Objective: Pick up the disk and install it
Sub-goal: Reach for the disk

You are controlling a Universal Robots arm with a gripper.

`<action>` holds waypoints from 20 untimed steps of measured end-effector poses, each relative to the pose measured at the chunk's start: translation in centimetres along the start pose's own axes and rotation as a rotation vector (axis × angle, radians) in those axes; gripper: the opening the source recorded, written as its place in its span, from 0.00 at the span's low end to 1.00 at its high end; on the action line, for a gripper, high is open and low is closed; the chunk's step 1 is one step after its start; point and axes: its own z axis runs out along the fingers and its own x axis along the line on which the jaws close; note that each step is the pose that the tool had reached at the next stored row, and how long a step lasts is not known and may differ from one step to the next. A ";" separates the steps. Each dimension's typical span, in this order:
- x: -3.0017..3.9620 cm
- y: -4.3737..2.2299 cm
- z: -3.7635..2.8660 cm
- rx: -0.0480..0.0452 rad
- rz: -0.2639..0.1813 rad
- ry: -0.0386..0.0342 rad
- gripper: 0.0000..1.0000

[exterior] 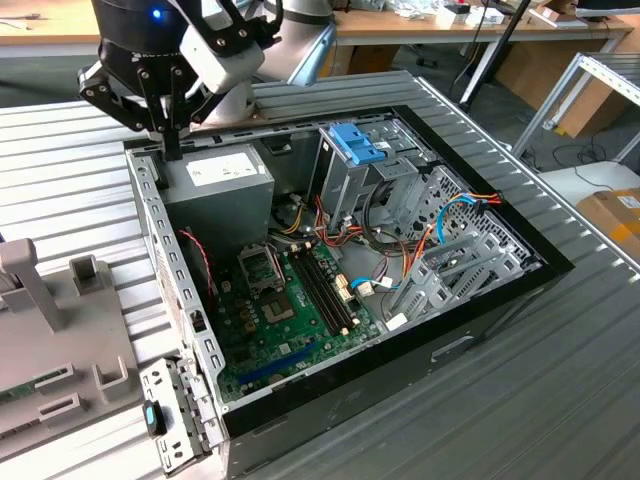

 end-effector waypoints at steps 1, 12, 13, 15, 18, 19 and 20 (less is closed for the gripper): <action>0.15 -0.01 -0.01 0.0001 0.000 0.0001 0.11; 2.16 -0.16 -0.07 0.0000 0.000 0.0000 0.11; 2.38 -0.18 -0.07 0.0000 0.000 0.0000 0.11; 2.57 -0.19 -0.07 0.0000 0.000 0.0000 0.11; 2.67 -0.20 -0.08 0.0000 0.000 0.0000 0.11; 2.72 -0.20 -0.08 0.0000 0.000 0.0000 0.11; 2.75 -0.21 -0.08 0.0000 0.000 0.0000 0.11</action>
